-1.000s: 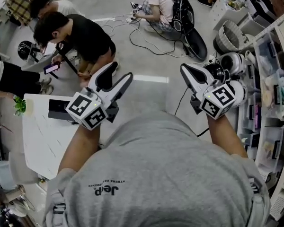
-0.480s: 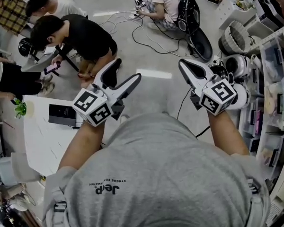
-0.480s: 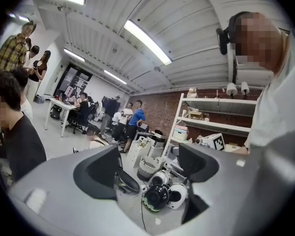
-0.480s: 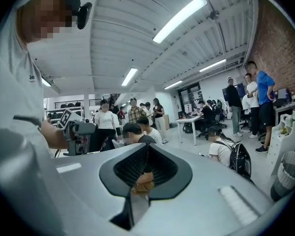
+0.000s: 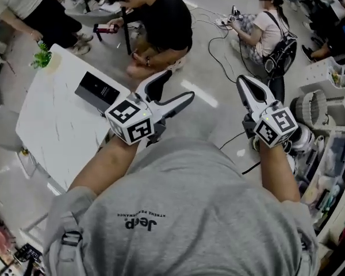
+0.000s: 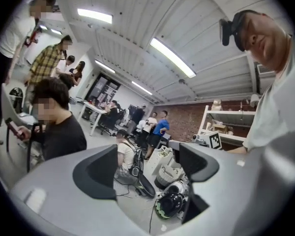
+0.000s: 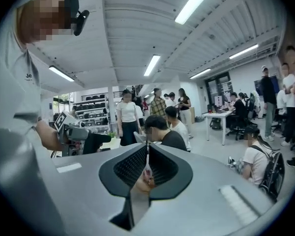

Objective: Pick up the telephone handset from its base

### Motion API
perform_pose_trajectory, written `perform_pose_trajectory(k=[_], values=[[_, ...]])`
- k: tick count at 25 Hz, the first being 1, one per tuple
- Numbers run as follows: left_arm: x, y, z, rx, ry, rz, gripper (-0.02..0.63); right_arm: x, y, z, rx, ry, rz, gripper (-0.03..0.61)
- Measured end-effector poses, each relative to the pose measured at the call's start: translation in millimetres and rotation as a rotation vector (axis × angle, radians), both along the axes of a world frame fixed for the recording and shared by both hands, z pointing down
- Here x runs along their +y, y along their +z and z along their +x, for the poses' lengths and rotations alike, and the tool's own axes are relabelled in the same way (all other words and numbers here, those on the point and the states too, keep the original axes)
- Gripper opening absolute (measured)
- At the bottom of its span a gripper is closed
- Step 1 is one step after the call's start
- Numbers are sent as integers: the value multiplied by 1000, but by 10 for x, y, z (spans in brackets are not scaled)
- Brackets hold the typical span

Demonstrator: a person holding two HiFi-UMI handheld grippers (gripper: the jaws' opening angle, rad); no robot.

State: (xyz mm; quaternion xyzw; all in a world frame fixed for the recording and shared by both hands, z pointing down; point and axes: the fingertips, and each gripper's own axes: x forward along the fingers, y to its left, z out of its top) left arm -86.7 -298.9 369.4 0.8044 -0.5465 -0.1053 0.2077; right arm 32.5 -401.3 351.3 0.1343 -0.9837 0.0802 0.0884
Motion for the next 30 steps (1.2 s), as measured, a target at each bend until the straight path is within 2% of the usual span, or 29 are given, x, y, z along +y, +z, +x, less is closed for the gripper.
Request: perform_pose_trajectory(k=[3,11,18,23,27,30], values=[[348,187,-523,37,-162,-25,423,99,104,-638,29,-131,-3,6],[1420,753,-1784,134,-508,-104,422,608,492,-2158,100,-367,-6,6],[2251,1457,-2713,241,-746,-214,420,1049,937,-3050,160,-475,-18,6],[2550,1960,-3123,325,-818,-321,420,1195,1181,-3319,198,-501,-30,6],[2559,2388,-3285,424,-806,-394,420,1207,1349,-3441,221,-490,-44,6],[2463,2593,-3347,487,-775,-416,419,1212,1461,-3507,241,-481,-49,6]])
